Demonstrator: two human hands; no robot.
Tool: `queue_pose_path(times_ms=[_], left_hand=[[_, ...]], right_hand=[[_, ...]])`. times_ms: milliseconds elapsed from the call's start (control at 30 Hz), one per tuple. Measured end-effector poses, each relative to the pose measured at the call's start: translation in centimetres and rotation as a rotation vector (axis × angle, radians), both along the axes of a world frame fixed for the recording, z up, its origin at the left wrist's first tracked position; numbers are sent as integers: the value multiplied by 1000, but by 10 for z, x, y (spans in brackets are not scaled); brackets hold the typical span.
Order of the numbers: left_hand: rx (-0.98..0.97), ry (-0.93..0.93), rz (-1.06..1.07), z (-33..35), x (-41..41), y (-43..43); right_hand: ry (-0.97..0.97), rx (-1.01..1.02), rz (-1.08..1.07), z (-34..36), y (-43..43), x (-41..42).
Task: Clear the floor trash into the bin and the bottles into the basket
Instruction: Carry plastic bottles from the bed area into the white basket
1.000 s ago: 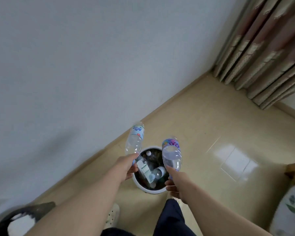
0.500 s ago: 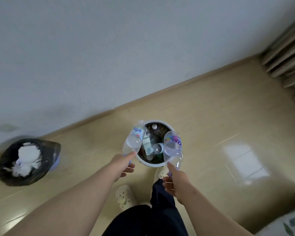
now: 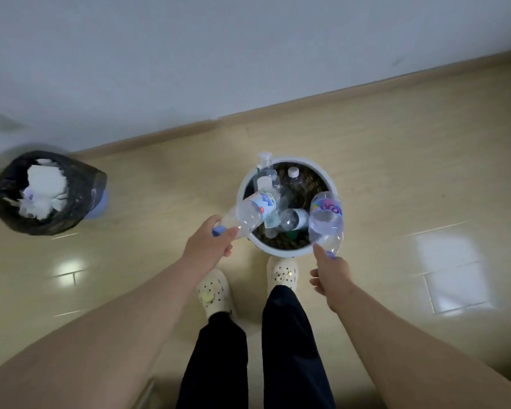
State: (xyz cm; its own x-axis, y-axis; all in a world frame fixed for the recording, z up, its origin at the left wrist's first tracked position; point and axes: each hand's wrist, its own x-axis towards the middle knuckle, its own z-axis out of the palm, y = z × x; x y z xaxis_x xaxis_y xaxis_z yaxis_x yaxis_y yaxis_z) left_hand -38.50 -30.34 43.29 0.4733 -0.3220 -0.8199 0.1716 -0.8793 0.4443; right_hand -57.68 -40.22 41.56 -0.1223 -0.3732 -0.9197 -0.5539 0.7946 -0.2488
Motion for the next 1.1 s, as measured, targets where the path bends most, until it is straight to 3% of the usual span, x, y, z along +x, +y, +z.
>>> queue_pose_path(times_ms=[300,533,867,1100], left_hand=[[-46,-163,-106,-54,-13,-35],[28,-321,-347,-66,-29,-77],[21,-255,-287,-85,-9,-175],[204,-160,-738,-119,-19,-187]], right_hand=[[38,1,209,-58,-45,9],[88,-44,290,-77,-77,18],[213,-202,547,-93,-116,34],[239,-180,734,-97,-147,49]])
